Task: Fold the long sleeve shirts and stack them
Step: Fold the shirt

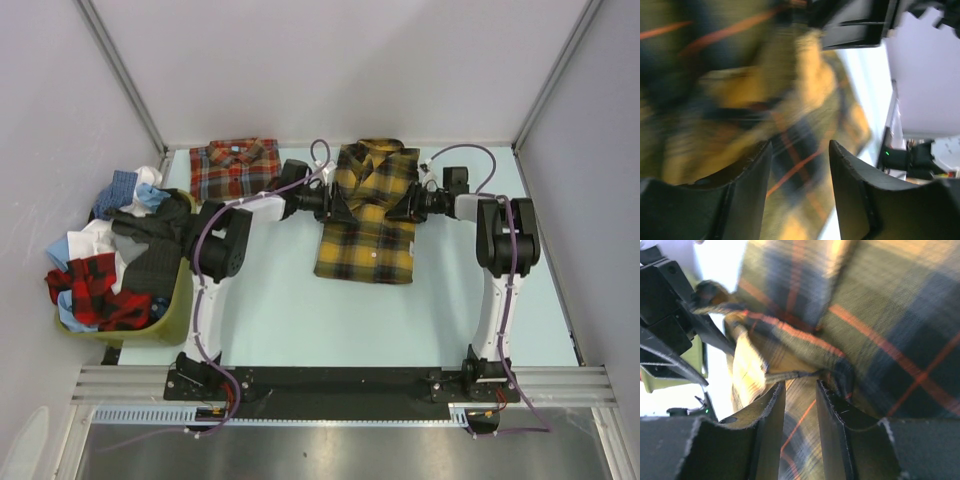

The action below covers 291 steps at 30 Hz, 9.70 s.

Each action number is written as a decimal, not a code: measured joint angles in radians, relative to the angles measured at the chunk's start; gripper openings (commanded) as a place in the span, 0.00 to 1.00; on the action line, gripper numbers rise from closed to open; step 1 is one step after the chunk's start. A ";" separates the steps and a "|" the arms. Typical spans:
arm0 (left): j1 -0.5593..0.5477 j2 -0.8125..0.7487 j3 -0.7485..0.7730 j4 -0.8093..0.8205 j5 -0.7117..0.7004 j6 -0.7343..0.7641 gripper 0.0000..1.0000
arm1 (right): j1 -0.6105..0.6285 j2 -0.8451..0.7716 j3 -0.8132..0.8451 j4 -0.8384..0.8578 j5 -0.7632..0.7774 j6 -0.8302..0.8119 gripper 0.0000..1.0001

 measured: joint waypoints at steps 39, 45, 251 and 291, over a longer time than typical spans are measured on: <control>-0.027 -0.194 -0.536 0.272 0.204 -0.278 0.97 | 0.095 -0.273 -0.551 0.429 -0.204 0.554 1.00; -0.063 -0.198 -0.332 0.186 0.171 -0.202 0.94 | 0.037 -0.269 -0.348 0.360 -0.192 0.478 1.00; -0.266 -0.112 0.200 -0.628 -0.621 1.197 0.00 | 0.191 0.219 0.507 -0.772 0.021 -0.682 0.40; 0.020 -0.030 -0.093 -0.223 0.064 0.147 0.72 | 0.021 0.063 0.019 -0.187 -0.187 0.018 0.49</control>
